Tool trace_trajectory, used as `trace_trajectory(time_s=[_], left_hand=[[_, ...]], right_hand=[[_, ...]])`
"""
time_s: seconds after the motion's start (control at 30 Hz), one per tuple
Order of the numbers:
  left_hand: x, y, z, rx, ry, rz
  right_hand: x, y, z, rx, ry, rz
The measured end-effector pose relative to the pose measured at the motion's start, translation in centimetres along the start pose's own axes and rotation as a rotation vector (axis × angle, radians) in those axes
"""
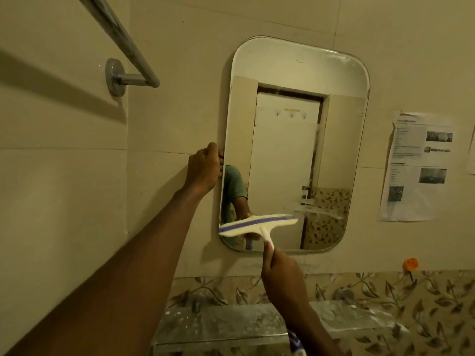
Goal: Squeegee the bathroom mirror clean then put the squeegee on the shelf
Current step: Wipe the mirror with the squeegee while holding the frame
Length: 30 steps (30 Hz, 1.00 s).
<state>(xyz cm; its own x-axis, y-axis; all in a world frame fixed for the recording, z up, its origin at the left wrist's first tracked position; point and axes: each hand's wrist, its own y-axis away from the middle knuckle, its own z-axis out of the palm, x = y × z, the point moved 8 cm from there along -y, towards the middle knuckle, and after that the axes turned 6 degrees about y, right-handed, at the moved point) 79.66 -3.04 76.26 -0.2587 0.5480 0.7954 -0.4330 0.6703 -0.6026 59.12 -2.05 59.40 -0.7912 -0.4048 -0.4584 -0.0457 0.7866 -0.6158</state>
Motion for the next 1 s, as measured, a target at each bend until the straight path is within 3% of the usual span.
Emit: trace_trajectory(time_s=[0.13, 0.2, 0.3, 0.4, 0.6, 0.73, 0.87, 1.0], left_hand=[[0.1, -0.2, 0.3, 0.017, -0.092, 0.056], [0.1, -0.3, 0.3, 0.03, -0.128, 0.07], [0.0, -0.5, 0.3, 0.049, -0.139, 0.077], [-0.2, -0.5, 0.4, 0.05, -0.14, 0.084], [-0.2, -0.7, 0.3, 0.074, -0.131, 0.089], [0.4, -0.3, 0.3, 0.104, -0.206, 0.102], [1.0, -0.3, 0.3, 0.134, -0.245, 0.128], [1.0, -0.3, 0.3, 0.149, -0.282, 0.151]], right_hand=[[0.5, -3.0, -5.3, 0.092, -0.208, -0.021], [0.7, -6.6, -10.1, 0.219, -0.225, -0.027], [2.0, -11.1, -14.5, 0.254, -0.261, 0.014], [4.3, -11.3, -13.3, 0.242, -0.211, 0.044], [8.4, -3.6, -6.0, 0.14, -0.153, 0.173], [7.4, -5.6, -9.0, 0.133, -0.23, 0.11], [3.7, -11.5, -15.0, 0.275, -0.25, -0.013], [3.6, -11.3, -12.4, 0.279, -0.221, -0.031]])
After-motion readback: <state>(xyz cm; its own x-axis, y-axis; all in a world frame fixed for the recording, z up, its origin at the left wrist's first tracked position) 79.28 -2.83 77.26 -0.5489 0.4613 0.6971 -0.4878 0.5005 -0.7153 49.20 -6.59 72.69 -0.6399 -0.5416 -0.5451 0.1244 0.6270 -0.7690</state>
